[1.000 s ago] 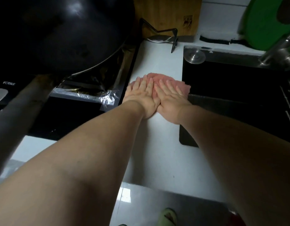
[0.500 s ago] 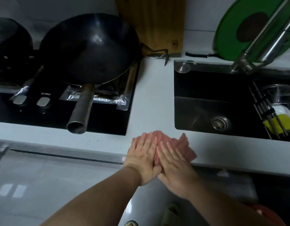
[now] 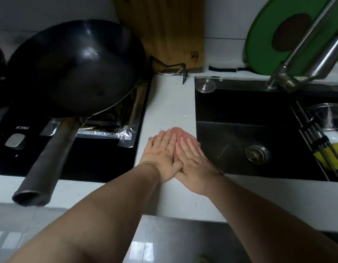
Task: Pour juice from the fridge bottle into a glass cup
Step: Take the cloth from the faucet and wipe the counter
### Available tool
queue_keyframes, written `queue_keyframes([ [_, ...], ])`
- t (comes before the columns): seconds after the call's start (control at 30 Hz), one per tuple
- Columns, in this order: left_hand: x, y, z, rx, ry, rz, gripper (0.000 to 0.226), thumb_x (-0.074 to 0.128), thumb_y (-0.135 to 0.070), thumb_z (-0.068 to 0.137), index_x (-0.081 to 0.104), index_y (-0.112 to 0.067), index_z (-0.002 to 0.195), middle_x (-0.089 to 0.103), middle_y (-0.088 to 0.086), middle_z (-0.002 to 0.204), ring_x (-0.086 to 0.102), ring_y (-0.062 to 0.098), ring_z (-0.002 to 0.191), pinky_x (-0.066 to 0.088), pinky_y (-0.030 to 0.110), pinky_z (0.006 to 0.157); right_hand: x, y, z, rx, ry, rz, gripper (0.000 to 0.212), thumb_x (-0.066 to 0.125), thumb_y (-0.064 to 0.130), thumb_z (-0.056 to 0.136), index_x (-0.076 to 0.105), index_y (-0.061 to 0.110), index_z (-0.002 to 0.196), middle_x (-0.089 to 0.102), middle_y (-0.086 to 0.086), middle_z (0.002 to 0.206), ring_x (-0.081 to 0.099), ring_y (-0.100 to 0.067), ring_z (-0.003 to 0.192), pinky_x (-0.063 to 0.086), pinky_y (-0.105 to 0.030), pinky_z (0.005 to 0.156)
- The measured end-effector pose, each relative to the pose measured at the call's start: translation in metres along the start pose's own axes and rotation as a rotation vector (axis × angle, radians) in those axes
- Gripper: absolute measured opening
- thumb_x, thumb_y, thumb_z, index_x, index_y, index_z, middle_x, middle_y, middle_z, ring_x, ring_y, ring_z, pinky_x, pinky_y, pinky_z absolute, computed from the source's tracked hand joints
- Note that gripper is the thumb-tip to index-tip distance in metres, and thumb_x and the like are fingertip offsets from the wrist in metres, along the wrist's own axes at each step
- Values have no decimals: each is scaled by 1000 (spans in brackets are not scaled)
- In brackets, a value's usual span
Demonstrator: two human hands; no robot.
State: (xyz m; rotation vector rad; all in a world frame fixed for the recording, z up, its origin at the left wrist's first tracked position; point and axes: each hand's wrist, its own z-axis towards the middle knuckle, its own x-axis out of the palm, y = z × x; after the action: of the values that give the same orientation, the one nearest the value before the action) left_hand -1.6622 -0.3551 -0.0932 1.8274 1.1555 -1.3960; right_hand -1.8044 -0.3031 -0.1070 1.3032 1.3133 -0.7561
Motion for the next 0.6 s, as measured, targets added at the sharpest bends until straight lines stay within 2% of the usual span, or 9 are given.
queue_keyframes([
  [0.07,-5,5,18,-1,-10,0,79,25,-51,93,-12,-16,153,-20,4,160,-22,22,145,-11,41,118,-4,-6,17,6,-12,41,78,25,57,99,-16,16,151,-30,3,154,-33,-13,140,-19,-34,116],
  [0.17,-4,8,24,0,-55,-59,71,22,-46,96,-8,-18,154,-16,0,161,-19,18,146,-11,38,118,-7,-10,28,-13,-44,68,80,38,49,100,-9,12,153,-25,4,153,-29,-12,138,-18,-33,116],
  [0.3,-1,5,11,-29,-193,-279,62,27,-46,100,7,-23,155,1,-5,162,-3,14,148,-5,30,117,-15,-8,25,8,-93,93,63,36,29,104,3,14,155,-1,-4,164,-7,-18,150,-5,-29,120],
  [0.37,0,2,-3,-4,-209,-337,69,34,-55,97,15,-23,155,9,-6,162,6,15,148,1,30,118,-25,-8,13,9,-39,71,57,34,16,104,10,15,155,7,-3,164,2,-17,150,2,-24,118],
  [0.43,2,-1,-21,48,-168,-296,83,48,-64,88,22,-20,154,20,-3,160,16,17,147,10,29,118,-36,-9,-5,-26,3,-2,55,41,15,101,23,15,154,21,-4,161,16,-19,148,14,-24,117],
  [0.5,1,-9,-41,50,-128,-297,82,60,-56,82,33,-19,150,41,1,150,36,21,139,23,25,113,-47,-7,-27,-65,-27,-42,50,48,18,99,38,16,148,43,-5,148,36,-24,137,29,-27,110],
  [0.57,-14,-20,-57,49,-174,-313,57,60,-39,81,53,-24,136,63,2,122,56,24,115,41,27,97,-67,0,-54,-68,-102,-54,41,47,11,96,49,16,137,54,-5,127,47,-24,120,37,-29,99],
  [0.6,-24,-26,-62,55,-204,-301,45,57,-33,81,60,-26,126,65,2,109,60,24,104,45,30,89,-76,2,-65,-45,-127,-49,41,49,7,93,50,17,133,53,-5,123,49,-23,114,39,-30,95],
])
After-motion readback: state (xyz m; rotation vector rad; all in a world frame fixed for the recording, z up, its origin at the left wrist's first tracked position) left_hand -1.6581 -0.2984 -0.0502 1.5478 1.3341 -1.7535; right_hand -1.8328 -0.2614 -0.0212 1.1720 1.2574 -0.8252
